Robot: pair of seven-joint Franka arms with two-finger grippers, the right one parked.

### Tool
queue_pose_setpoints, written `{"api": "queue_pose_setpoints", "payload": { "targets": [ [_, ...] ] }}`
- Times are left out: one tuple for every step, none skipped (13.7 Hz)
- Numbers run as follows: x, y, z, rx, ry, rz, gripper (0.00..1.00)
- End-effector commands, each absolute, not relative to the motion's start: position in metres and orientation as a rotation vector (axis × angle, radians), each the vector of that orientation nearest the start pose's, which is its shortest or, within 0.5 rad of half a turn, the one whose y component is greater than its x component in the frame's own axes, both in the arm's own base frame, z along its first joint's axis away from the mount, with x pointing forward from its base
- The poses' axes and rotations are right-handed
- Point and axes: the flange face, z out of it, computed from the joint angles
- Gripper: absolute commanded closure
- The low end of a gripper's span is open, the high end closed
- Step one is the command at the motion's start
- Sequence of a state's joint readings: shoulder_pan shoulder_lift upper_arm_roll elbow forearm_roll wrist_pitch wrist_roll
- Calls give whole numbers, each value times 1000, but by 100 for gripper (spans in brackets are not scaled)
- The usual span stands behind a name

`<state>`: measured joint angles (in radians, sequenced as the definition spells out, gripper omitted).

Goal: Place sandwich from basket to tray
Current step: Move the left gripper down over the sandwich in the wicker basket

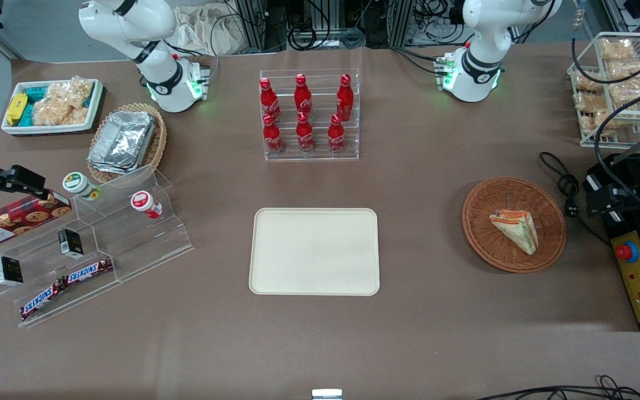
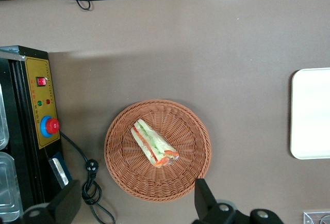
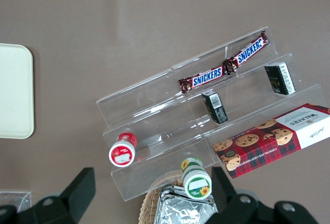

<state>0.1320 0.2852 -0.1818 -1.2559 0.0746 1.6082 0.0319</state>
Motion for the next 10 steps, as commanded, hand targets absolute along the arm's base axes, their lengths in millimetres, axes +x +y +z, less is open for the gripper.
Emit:
{"api": "queue_pose_setpoints", "payload": {
  "targets": [
    [640,-8,606,-3114,121,-91,1],
    [641,-8,604,-3114,121,-86,1],
    [641,-8,602,-3115,119,-74,1],
    [639,-11,594,-3117,123,-29,1],
    [636,-15,590,-3118,102,11,1],
    [634,-12,577,-3106,65,84,1],
    [631,-7,561,-3097,37,148,1],
    [627,-5,544,-3099,23,222,1],
    [626,3,516,-3083,11,330,1],
    [628,10,495,-3078,-4,373,1]
  ]
}}
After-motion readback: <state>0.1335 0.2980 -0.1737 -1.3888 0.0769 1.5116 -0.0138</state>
